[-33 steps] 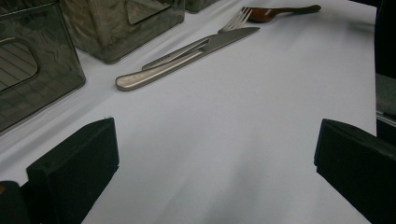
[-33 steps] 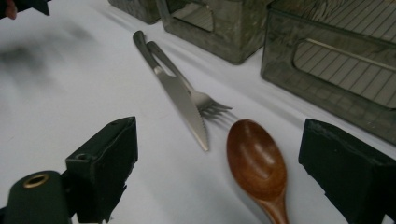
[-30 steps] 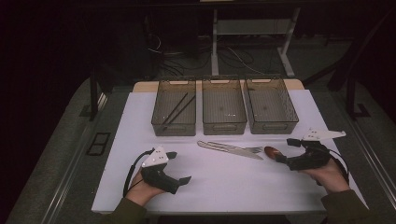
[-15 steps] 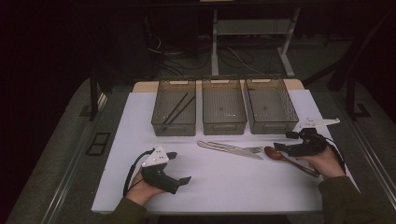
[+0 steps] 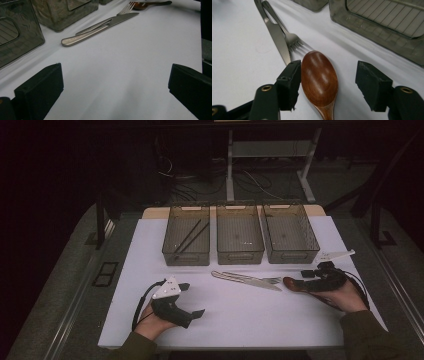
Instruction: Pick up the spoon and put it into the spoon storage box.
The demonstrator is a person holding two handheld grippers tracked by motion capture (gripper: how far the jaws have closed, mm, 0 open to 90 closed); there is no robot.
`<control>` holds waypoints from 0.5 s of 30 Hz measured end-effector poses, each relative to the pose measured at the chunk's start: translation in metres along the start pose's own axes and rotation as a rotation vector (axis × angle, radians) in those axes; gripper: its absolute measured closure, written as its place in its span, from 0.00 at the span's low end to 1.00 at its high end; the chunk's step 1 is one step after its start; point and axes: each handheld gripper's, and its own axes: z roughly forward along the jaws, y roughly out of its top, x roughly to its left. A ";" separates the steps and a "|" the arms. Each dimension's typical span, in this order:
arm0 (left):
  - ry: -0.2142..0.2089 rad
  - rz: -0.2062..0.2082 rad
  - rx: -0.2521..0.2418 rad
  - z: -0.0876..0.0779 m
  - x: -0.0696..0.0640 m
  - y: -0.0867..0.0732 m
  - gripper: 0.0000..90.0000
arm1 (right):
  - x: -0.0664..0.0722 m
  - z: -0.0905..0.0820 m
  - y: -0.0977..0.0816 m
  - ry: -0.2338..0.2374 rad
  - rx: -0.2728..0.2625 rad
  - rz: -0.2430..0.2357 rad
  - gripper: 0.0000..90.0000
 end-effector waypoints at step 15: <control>0.003 -0.004 -0.001 -0.001 0.000 0.000 0.00 | 0.004 0.008 -0.003 0.003 0.054 -0.032 0.55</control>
